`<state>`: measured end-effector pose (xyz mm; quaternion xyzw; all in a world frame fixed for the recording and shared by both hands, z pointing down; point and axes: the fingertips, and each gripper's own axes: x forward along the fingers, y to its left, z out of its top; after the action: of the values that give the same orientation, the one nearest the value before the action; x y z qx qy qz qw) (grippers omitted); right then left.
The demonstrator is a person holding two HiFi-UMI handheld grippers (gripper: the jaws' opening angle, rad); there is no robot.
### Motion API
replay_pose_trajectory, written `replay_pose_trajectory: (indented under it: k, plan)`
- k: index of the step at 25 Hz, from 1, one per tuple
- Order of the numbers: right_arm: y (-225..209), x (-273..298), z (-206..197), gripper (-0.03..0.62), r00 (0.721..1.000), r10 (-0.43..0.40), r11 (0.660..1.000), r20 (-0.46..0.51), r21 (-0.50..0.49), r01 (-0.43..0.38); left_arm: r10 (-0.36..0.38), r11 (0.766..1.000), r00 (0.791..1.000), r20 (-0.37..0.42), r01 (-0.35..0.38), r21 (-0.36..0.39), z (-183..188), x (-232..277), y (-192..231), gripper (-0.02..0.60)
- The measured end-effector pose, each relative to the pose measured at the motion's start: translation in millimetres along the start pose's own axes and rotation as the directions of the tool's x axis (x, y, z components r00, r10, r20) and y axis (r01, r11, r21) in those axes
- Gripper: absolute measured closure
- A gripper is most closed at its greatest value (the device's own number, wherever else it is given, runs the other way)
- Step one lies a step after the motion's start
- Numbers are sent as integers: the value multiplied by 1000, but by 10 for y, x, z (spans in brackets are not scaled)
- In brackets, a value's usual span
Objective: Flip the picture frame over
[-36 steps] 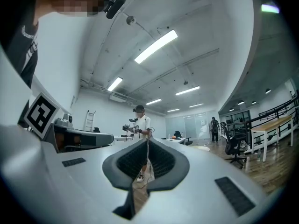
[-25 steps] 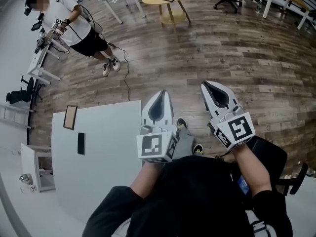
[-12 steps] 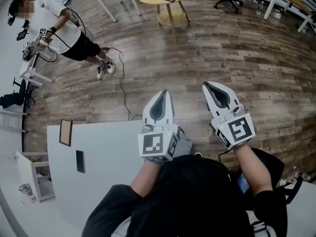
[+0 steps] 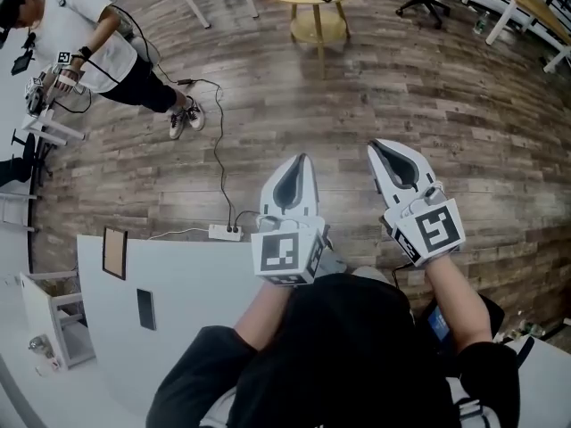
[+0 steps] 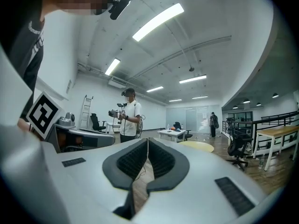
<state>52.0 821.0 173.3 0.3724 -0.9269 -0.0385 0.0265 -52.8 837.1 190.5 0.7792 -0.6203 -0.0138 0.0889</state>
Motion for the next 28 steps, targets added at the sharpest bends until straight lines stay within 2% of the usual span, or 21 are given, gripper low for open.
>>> replay_pose_trajectory:
  k: [7,14,19,28]
  plan:
    - [-73,440,-22,574,999,27,1000,-22,-11,-27,-3,1000,1000,-15,3,0,-5,308,266,558]
    - [-297,747,-108,574,999,38,999,-28,2,-38,-32,999,999,-40,32,-2,-30,691,322,558]
    - [-633,976,-199,574,998,59,998,-20,25,-58,-17,999,999,-45,19,27,-112,1088,346,558]
    - [-1560,1357,-298,574,997,81,995,2,64,-81,-16,997,997,-80,22,74,-90,2147,157,558]
